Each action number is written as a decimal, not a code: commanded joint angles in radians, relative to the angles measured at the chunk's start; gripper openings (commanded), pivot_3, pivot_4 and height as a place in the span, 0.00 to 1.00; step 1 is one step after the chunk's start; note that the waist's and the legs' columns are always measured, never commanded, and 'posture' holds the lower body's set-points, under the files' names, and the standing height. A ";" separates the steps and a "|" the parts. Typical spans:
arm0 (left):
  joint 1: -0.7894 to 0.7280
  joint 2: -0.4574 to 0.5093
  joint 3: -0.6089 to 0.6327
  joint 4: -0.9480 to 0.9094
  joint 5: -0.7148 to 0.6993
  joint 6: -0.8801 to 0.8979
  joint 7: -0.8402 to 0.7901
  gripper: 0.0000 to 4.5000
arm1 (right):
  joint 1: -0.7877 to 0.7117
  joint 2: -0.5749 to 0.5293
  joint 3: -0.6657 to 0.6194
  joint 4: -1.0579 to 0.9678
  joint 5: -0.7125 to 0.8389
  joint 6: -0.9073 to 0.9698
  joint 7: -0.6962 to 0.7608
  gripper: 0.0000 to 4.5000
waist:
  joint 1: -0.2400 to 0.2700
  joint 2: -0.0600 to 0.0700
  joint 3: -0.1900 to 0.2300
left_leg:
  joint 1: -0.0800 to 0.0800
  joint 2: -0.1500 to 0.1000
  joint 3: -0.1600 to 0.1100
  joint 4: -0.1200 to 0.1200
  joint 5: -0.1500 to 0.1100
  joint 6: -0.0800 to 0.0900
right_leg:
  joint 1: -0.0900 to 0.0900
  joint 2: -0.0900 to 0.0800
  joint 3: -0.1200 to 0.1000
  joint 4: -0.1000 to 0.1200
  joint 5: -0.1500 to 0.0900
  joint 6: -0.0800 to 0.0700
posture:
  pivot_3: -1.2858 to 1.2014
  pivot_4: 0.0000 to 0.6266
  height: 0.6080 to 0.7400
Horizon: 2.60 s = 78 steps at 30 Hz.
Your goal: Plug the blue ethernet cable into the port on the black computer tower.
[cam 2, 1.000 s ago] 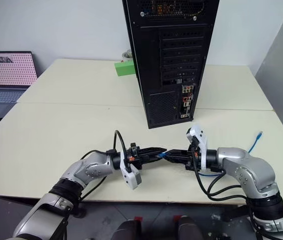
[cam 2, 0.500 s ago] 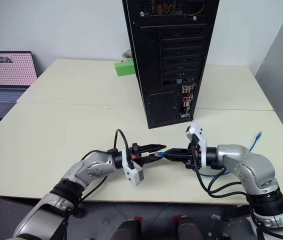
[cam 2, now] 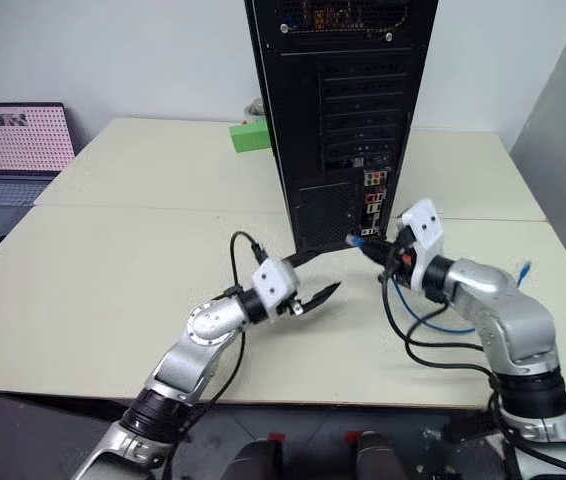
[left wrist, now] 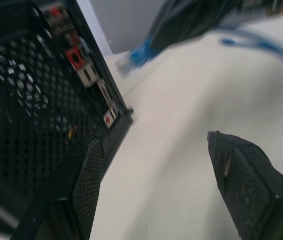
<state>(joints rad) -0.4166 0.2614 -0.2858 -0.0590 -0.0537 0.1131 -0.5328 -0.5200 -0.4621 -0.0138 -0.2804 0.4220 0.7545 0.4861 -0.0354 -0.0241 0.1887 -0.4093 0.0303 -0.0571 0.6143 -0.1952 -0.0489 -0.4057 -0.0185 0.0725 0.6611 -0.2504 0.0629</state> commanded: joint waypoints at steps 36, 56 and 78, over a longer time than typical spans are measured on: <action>-0.075 -0.121 0.056 -0.169 0.002 0.386 0.176 0.76 | -0.137 0.209 0.006 0.165 -0.257 -0.099 -0.295 0.00 | -0.002 0.000 0.000 | 0.000 0.000 0.000 0.000 0.000 0.000 | 0.000 0.000 0.000 -0.001 0.000 0.000 | 0.52 0.24 1.00; -0.077 -0.125 0.059 -0.170 0.003 0.395 0.181 0.76 | -0.138 0.260 -0.002 0.204 -0.295 -0.119 -0.339 0.00 | -0.015 0.000 0.000 | 0.000 0.000 0.000 0.000 0.000 0.000 | 0.000 0.000 0.000 -0.001 0.000 0.000 | 0.52 0.24 1.00; -0.074 -0.118 0.057 -0.177 0.008 0.395 0.179 0.76 | -0.169 0.304 -0.010 0.164 -0.283 -0.109 -0.364 0.00 | -0.025 0.000 0.000 | 0.000 0.000 0.000 -0.001 0.000 0.000 | -0.001 0.000 0.000 -0.001 0.000 0.000 | 0.52 0.24 1.00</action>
<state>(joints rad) -0.4775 0.1476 -0.2318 -0.1881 -0.0498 0.5161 -0.3576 -0.6414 -0.1647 -0.0055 -0.0671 0.1375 0.6638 0.1344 -0.0599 -0.0239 0.1887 -0.4097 0.0302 -0.0572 0.6136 -0.1952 -0.0489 -0.4066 -0.0185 0.0730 0.6603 -0.2503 0.0626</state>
